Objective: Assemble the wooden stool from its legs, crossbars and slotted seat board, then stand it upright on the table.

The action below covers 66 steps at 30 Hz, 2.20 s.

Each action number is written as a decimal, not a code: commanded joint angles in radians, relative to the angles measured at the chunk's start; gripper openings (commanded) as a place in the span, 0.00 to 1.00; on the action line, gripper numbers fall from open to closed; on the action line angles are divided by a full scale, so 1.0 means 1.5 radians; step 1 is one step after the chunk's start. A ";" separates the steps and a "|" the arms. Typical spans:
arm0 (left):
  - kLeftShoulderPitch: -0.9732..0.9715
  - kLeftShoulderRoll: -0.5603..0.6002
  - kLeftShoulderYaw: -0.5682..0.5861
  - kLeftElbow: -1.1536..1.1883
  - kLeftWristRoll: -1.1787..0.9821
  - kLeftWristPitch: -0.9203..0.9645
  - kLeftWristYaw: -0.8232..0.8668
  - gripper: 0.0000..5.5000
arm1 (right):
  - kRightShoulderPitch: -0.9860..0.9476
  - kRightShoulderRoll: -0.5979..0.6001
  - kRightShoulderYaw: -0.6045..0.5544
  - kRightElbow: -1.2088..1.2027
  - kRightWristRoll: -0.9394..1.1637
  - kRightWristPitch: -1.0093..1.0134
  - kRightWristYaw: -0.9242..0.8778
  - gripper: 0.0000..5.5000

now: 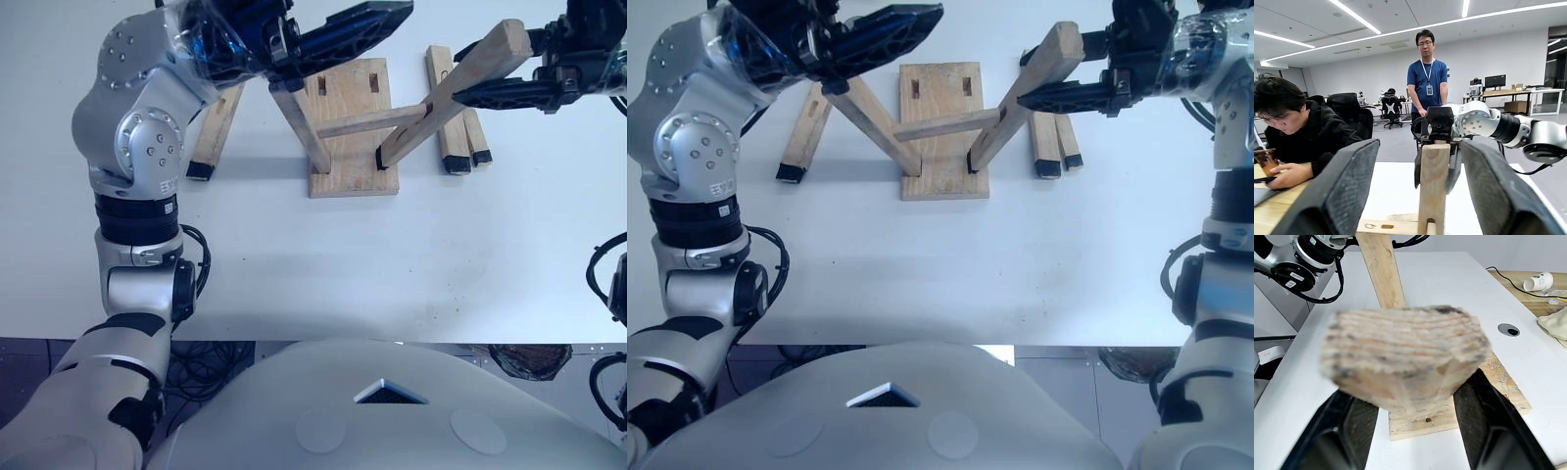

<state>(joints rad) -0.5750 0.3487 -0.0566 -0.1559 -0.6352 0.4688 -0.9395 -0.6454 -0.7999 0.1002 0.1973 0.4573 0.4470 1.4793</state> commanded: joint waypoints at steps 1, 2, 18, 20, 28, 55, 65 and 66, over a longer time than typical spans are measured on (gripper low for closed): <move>0.037 0.020 -0.084 0.043 0.089 0.016 0.014 0.54 | 0.005 0.003 0.041 -0.009 -0.037 0.016 0.001 0.38; 0.036 0.028 -0.103 0.051 0.112 0.018 0.021 0.54 | 0.002 0.004 0.051 -0.017 -0.045 0.016 0.001 0.38; -0.039 0.031 -0.141 0.155 0.265 -0.069 0.105 0.54 | 0.052 0.050 0.126 -0.125 -0.081 0.144 -0.146 0.57; -0.066 0.041 -0.150 0.159 0.319 -0.086 0.132 0.54 | 0.053 0.054 0.110 -0.137 -0.062 0.171 -0.162 0.58; -0.175 0.043 -0.108 0.223 0.430 -0.114 0.238 0.54 | 0.077 0.071 0.092 -0.183 -0.021 0.220 -0.222 0.40; 0.060 -0.069 -0.209 0.042 0.589 0.065 0.379 0.00 | 0.075 0.168 0.083 -0.296 -0.010 0.323 -0.491 0.39; -0.184 -0.097 0.186 -0.064 0.258 0.196 0.384 0.00 | 0.094 0.090 0.014 -0.274 -0.019 0.208 -0.395 0.60; -0.194 -0.069 0.221 -0.050 0.250 0.194 0.392 0.00 | 0.121 0.075 0.012 -0.287 -0.041 0.198 -0.413 0.57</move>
<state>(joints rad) -0.8183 0.1901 0.1801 -0.2419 -0.2294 0.7445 -0.3795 -0.5266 -0.6447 0.1204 -0.2058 0.4539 0.7757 0.8777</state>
